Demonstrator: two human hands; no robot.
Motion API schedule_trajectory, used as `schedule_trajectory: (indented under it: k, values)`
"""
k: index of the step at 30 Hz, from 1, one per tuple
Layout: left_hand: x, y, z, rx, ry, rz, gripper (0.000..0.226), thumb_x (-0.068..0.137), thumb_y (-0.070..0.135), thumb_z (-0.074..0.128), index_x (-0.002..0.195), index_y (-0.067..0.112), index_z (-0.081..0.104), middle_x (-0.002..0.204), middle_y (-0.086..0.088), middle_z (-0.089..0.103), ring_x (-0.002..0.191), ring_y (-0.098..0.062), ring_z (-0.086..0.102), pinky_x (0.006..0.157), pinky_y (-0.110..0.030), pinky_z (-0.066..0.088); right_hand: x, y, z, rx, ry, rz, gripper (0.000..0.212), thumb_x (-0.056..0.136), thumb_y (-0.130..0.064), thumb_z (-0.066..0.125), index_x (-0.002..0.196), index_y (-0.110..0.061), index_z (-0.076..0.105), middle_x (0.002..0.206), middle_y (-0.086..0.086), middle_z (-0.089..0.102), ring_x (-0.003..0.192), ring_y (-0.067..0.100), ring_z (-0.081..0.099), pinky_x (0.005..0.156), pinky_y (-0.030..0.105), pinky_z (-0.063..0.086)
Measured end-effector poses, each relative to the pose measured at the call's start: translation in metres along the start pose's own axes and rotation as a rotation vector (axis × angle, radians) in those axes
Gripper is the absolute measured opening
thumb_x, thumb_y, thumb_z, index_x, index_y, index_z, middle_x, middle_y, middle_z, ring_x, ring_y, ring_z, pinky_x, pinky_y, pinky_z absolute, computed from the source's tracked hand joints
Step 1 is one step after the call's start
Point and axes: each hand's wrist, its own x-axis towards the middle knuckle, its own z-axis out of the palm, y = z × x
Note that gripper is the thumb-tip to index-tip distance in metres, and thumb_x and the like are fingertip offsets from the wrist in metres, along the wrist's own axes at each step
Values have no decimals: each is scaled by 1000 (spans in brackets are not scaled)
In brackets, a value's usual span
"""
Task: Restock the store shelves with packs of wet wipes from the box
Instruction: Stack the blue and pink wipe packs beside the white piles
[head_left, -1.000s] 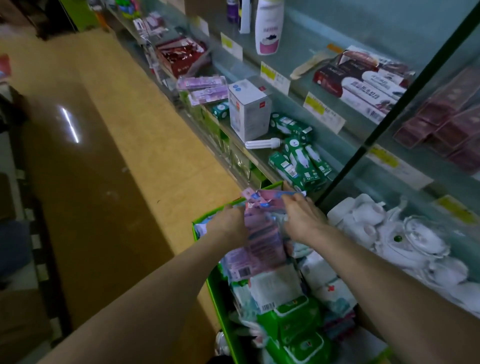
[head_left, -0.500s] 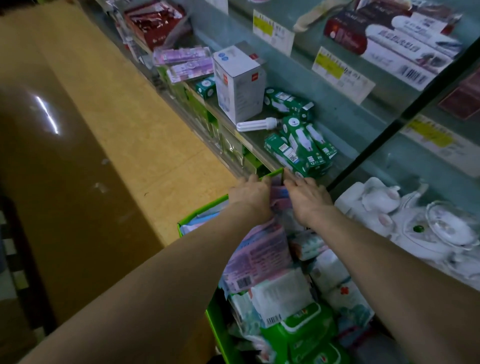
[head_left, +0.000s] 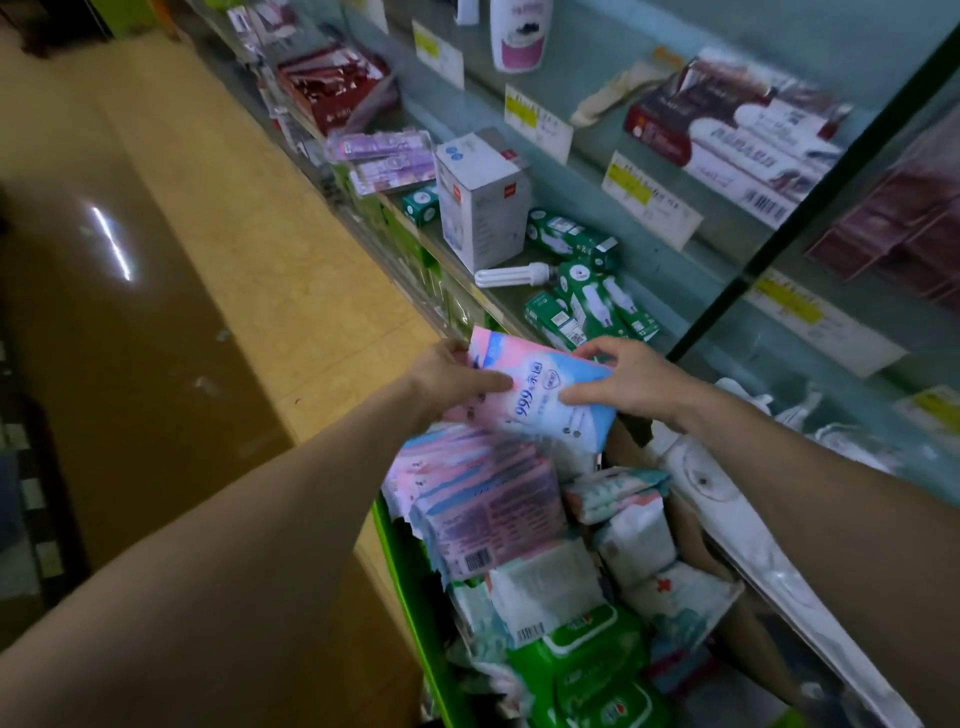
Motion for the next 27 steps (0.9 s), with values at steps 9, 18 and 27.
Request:
schedule_trajectory:
  k: [9,18,27]
  values:
    - [-68,31,-10,-103,-94,-308,64,82,72,50,103,12,51,90,-9,51,82,-31,56,72,-50,52,-46,-50,-25,183,-28,6,50,79,-36,76,117,-23,46,104,6,64,88,22,63,77,38,52]
    - [-125,58,-16,-250,-49,-291,36,89,52,59,86,16,59,80,-5,67,59,-19,65,46,-36,57,-90,-86,-39,329,-123,98,42,90,-36,62,123,-11,55,103,10,68,82,24,65,66,29,50]
    - [-200,92,-37,-169,142,-154,31,100,20,41,71,13,51,51,-3,55,46,-17,51,46,-21,48,-146,-138,-51,345,-207,-36,15,93,-18,59,106,-12,61,84,5,66,71,16,63,62,29,53]
